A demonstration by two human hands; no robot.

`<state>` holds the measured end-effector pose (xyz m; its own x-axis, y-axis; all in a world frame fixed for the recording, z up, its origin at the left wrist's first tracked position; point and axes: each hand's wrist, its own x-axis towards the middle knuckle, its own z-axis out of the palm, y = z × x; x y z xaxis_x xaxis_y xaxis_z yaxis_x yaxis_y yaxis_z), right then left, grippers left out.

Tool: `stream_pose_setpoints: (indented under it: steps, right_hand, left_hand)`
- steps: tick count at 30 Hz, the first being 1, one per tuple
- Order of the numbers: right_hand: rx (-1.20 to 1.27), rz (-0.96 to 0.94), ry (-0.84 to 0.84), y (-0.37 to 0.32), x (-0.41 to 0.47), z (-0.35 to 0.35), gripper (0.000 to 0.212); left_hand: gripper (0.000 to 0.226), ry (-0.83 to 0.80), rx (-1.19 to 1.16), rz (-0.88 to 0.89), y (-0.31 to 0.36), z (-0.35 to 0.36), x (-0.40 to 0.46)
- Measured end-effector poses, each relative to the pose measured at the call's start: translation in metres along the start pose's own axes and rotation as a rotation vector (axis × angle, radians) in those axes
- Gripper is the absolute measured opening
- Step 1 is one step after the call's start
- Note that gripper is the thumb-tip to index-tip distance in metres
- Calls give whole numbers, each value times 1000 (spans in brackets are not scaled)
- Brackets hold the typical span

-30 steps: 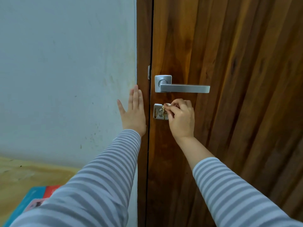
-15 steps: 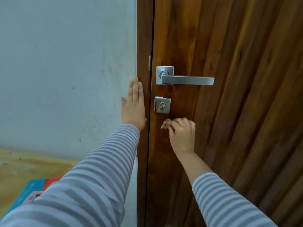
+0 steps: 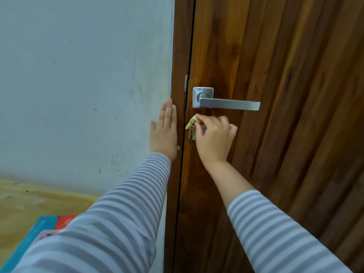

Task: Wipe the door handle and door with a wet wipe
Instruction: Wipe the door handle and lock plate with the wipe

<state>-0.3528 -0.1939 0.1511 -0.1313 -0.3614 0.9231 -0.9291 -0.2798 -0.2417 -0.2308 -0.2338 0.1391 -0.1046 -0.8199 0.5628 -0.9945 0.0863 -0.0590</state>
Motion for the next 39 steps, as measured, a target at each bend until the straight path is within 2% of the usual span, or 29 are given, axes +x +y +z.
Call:
stream_pose_setpoints:
  steps: [2,4,11,22,28,39]
  right_hand:
    - [-68,86,-63,-3,8,2,22]
    - [-117,89,-119,-4,11,3,20]
    - [-318,-119,-143,-11,10,13,12]
    - [-444,-421,-199,-3,-5,13,9]
    - [-493,-527,-206,2,-5,12,8]
    - [-524,-604,-207,15,-18,11,11]
  left_hand:
    - [126,-3,-6,1,0,1,0]
    - [126,-4,-11,7,0,1,0]
    - [125,15,-34,18,-2,3,0]
    - [124,15,-57,20,-4,3,0]
    - [125,28,-48,24,-5,4,0]
    - [122,11,-45,24,-4,2,0]
